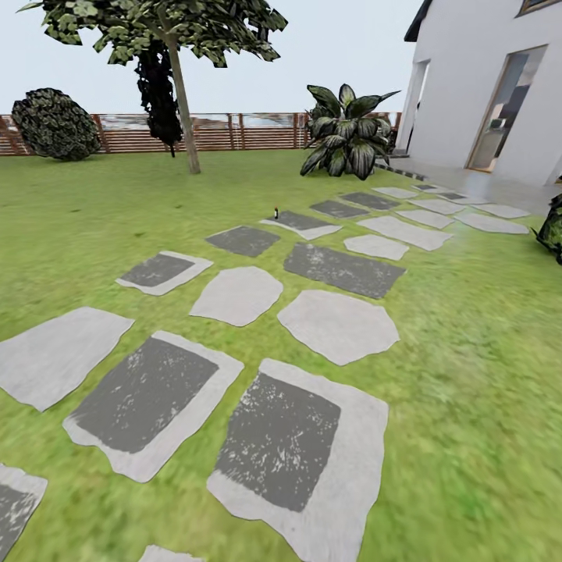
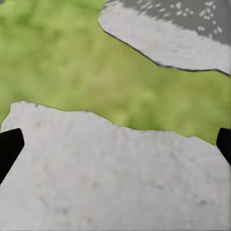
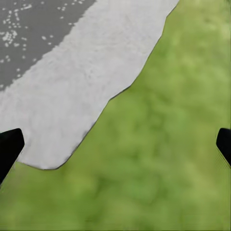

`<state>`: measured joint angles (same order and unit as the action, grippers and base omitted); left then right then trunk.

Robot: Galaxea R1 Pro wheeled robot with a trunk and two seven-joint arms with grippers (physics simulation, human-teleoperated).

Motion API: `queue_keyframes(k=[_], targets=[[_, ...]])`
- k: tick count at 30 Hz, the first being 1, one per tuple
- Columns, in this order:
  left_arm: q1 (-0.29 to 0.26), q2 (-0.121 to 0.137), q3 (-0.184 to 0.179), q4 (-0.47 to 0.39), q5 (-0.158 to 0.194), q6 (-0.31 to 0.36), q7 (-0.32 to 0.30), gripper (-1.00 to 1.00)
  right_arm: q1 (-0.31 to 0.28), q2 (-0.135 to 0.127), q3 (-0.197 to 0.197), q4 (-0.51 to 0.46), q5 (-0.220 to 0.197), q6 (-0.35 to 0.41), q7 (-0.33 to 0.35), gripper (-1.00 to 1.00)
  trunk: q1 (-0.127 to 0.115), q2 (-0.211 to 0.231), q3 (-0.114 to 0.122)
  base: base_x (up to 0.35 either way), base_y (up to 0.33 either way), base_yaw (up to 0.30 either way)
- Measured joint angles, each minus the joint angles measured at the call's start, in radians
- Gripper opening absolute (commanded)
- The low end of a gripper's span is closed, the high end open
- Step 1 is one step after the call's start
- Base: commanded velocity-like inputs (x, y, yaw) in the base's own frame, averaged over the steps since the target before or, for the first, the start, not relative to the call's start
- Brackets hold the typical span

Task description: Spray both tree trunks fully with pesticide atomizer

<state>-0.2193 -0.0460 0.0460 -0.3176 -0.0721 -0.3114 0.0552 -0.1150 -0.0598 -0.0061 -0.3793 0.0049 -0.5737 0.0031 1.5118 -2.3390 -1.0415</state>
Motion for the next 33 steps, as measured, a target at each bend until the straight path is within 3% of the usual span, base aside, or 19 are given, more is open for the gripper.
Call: queue_keyframes(k=[33], targets=[[0.001,0.0,-0.002,0.0,-0.001,0.0,0.0,1.0,0.0,0.0,0.0,-0.001,0.0,0.0,0.0,1.0,0.0,0.0,0.0,0.341,0.0,0.0]])
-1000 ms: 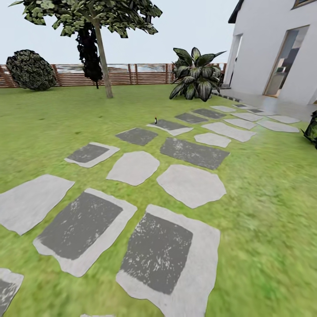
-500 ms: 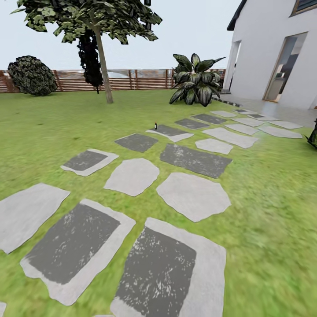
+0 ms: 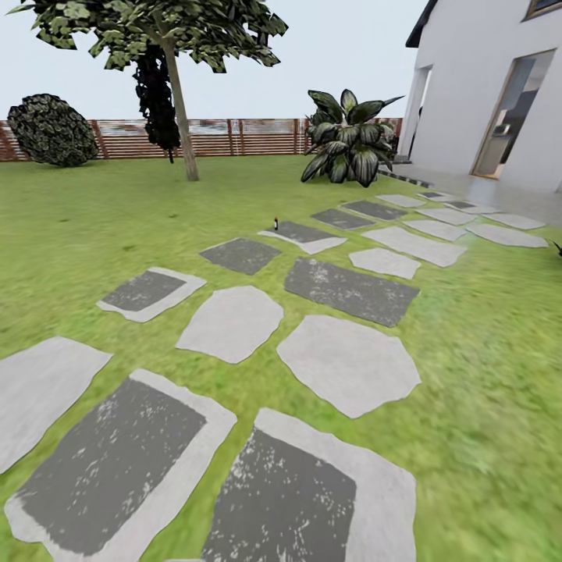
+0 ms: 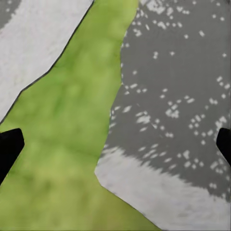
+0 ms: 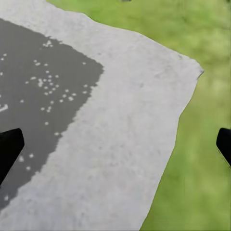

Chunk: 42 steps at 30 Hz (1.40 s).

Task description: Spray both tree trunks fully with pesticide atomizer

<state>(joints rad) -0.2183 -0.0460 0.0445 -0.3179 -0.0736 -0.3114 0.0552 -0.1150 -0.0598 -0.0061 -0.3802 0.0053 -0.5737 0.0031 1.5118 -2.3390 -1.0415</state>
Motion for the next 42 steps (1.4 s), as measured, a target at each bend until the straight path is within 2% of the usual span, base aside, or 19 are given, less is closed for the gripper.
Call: queue_keyframes(k=[42], targets=[[0.0,0.0,-0.002,0.0,0.0,0.0,0.0,1.0,0.0,0.002,0.002,0.001,0.001,0.0,0.0,1.0,0.0,0.0,0.0,0.341,0.0,0.0]])
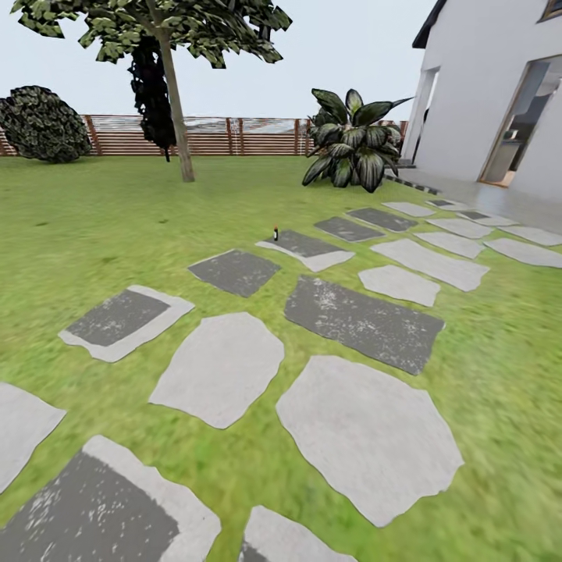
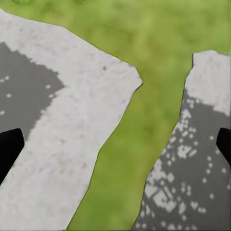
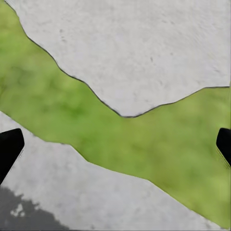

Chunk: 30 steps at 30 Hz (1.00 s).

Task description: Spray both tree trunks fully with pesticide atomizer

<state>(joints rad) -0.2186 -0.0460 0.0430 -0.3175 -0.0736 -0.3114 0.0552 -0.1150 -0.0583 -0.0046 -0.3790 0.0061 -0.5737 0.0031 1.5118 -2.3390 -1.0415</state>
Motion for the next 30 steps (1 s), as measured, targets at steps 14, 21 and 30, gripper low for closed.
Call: queue_keyframes(k=[14,21,30], targets=[[0.001,0.0,0.0,0.0,0.0,0.0,0.0,1.0,0.0,0.0,0.0,0.0,0.0,0.0,0.0,1.0,0.0,0.0,0.0,0.341,0.0,0.0],[0.001,0.0,0.0,0.0,0.0,0.0,0.0,1.0,0.0,0.0,0.0,0.0,0.0,0.0,0.0,1.0,0.0,0.0,0.0,0.341,0.0,0.0],[0.001,0.0,0.0,0.0,0.0,0.0,0.0,1.0,0.0,-0.001,-0.002,0.013,0.0,0.0,0.0,1.0,0.0,0.0,0.0,0.335,0.022,0.0]])
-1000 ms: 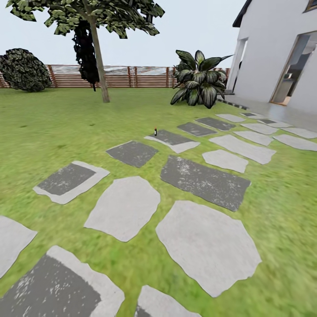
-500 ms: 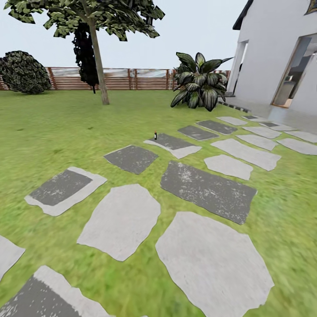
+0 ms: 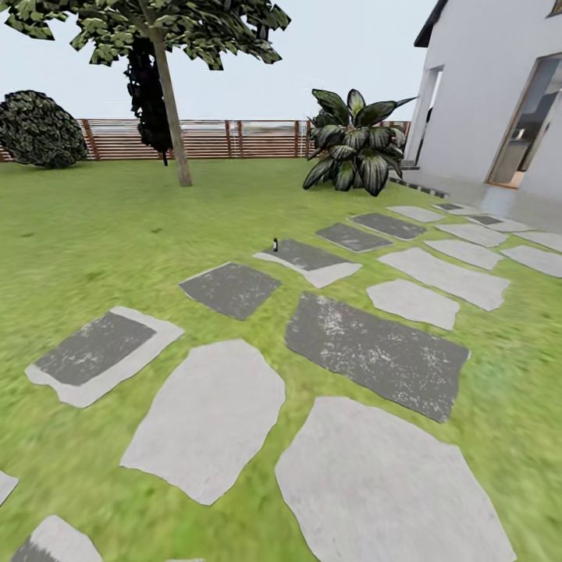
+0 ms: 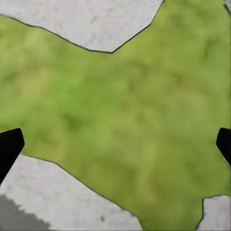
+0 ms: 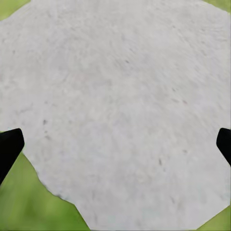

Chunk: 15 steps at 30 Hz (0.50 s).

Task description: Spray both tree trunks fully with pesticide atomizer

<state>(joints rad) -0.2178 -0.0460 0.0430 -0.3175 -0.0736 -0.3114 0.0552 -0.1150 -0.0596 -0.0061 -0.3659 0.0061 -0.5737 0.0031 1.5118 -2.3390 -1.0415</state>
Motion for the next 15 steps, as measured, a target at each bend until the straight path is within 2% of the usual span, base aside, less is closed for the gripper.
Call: queue_keyframes(k=[2,7,15], targets=[[0.0,-0.002,0.005,-0.002,0.002,0.0,0.0,1.0,0.0,0.01,0.003,0.011,0.002,-0.002,-0.002,1.0,0.0,0.0,0.0,0.289,0.218,0.0],[0.0,-0.002,0.004,-0.002,0.002,0.0,0.0,1.0,0.0,0.01,0.003,0.013,0.001,-0.002,-0.002,1.0,0.0,0.0,0.0,0.29,0.219,0.0],[0.0,-0.002,0.003,-0.005,0.001,-0.002,0.0,1.0,0.0,-0.003,0.004,0.027,-0.001,-0.002,0.001,1.0,0.0,0.0,0.0,0.29,0.219,0.0]])
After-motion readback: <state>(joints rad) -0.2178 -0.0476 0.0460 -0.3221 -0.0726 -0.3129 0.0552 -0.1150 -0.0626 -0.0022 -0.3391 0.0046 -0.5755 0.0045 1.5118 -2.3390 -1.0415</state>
